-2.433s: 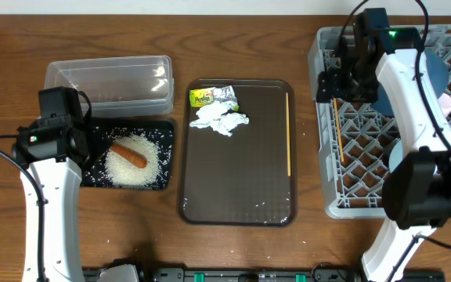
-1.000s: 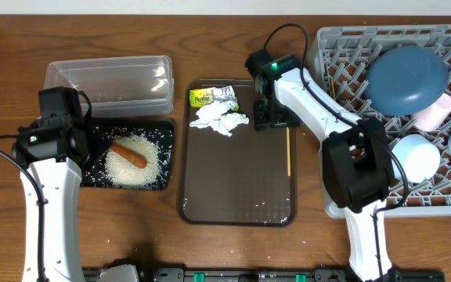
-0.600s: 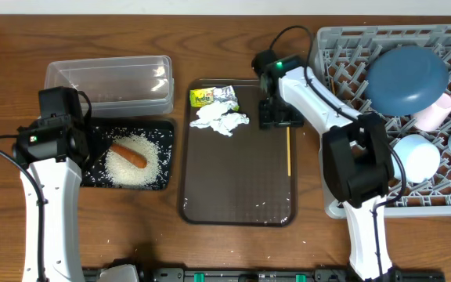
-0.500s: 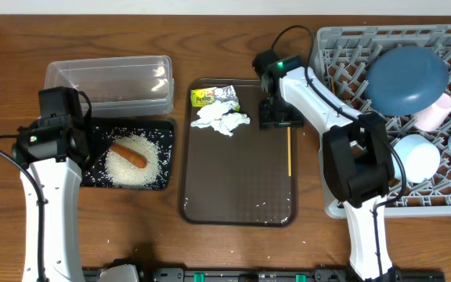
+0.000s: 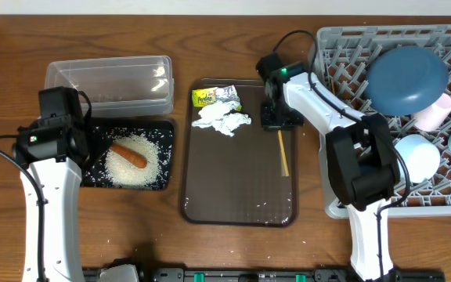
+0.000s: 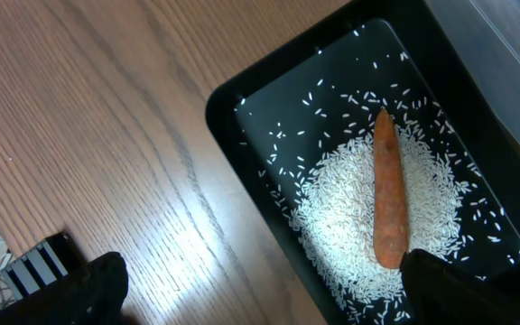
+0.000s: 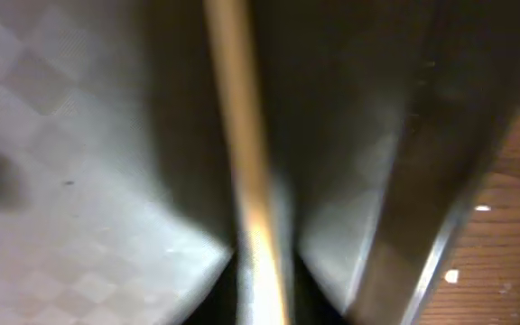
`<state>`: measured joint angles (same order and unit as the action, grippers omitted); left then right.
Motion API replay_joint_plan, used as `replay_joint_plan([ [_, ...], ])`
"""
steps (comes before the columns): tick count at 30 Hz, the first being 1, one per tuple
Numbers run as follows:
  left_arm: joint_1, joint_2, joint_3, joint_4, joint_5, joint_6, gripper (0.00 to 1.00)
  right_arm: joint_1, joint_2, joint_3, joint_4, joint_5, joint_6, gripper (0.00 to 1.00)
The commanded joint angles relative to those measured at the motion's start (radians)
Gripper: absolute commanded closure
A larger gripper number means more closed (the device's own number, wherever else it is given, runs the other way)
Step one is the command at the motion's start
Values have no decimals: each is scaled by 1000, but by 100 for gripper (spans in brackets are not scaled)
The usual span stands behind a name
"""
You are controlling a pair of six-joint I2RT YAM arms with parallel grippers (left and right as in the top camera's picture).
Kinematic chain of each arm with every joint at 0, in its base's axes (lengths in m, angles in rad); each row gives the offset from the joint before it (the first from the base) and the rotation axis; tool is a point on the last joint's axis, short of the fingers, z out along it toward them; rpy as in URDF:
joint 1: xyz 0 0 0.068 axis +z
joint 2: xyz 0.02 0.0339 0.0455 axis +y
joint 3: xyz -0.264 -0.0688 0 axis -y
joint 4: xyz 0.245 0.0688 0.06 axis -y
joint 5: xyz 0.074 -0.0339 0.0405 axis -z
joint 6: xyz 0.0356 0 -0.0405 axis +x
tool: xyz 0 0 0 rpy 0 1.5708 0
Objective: Sort waste into correct bins and load items into the dishwasher rack
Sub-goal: 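Return the right gripper to the brown tray and grasp the second chopstick, then carry the chopstick with the right gripper into the dish rack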
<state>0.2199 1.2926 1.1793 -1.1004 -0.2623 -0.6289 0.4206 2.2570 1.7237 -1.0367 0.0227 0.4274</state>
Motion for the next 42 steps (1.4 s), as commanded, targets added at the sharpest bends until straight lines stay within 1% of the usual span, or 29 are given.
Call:
replay_joint_plan([
  [1,4,2,12,-6,-16,-5,2,8,39,-28,8,-57,-2,99],
  [7,4,2,12,-6,-16,-5,2,-10,5,87,-85,-58,-18,99],
  [14,4,2,12,-6,-16,-5,2,-70,-114,287,-216,-48,-145,99],
  [17,4,2,12,-6,-16,-5,2,-117,-180,328,-239,-45,-197,99],
  [22,4,2,12,-6,-16,-5,1,-211,-255,328,-251,4,-229,99],
  [27,4,2,12,-6,-16,-5,2,-293,-259,313,-268,-5,-340,99],
  [31,4,2,12,-6,-16,-5,2,-322,-258,256,-253,-4,-419,99],
  [36,4,2,12,-6,-16,-5,2,-332,-257,163,-193,-1,-425,98],
  [37,4,2,12,-5,-16,-5,2,-333,-257,144,-177,-1,-425,96],
  [38,4,2,12,-3,-16,-5,2,-335,-257,132,-167,-1,-425,90],
  [39,4,2,12,-2,-16,-5,2,-335,-257,121,-159,-1,-424,78],
  [41,4,2,12,-2,-16,-5,1,-335,-257,110,-152,-1,-416,50],
  [42,4,2,12,-2,-16,-5,2,-335,-257,111,-151,-1,-402,40],
])
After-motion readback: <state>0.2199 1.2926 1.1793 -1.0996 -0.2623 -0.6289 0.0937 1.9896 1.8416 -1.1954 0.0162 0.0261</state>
